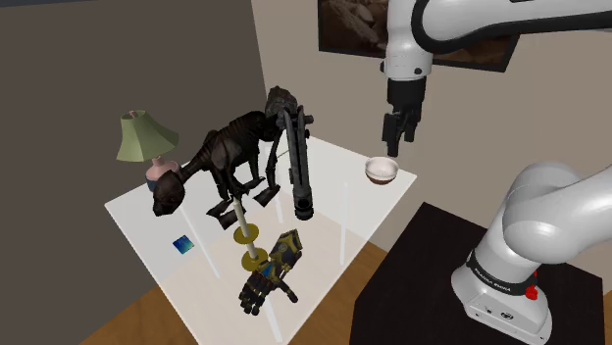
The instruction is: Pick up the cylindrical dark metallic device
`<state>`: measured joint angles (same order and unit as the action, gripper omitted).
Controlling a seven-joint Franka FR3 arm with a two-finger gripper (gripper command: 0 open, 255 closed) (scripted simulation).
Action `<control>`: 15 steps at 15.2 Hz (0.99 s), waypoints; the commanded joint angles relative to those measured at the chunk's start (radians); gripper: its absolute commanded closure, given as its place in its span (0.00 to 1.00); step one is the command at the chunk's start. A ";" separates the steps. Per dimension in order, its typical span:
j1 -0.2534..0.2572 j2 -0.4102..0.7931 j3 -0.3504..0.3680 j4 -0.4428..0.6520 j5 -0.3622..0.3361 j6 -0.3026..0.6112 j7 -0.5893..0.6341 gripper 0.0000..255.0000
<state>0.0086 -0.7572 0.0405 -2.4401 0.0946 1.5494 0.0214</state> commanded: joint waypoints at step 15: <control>0.000 0.539 0.013 0.461 -0.090 0.127 -0.087 0.00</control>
<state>0.0075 -0.2577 0.0511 -2.0132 0.0113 1.6665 -0.0616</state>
